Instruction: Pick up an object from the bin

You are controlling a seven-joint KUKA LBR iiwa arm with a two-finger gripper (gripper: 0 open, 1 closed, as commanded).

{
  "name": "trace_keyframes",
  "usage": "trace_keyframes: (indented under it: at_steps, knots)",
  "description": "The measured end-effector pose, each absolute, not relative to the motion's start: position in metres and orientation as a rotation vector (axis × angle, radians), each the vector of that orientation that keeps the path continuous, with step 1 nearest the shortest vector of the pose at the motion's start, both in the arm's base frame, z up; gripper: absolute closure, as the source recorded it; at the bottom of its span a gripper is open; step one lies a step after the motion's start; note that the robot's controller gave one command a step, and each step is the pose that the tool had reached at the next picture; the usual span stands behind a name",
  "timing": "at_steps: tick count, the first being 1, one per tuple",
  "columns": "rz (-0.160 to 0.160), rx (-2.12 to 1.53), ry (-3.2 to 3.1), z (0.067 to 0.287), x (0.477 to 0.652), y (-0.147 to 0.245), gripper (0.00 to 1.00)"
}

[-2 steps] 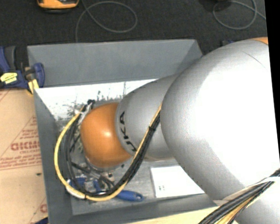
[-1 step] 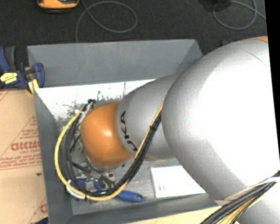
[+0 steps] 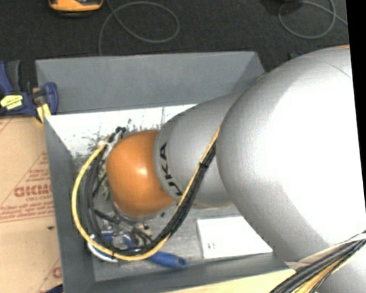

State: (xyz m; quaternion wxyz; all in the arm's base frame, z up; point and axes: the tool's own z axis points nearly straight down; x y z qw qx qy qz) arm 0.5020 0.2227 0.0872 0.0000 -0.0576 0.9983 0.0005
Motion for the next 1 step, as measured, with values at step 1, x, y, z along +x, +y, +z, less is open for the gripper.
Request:
trace_keyframes:
  at_steps: [1]
  knots:
    - [0.003, -0.18, 3.133, 0.0961, 0.503, 0.223, 1.0]
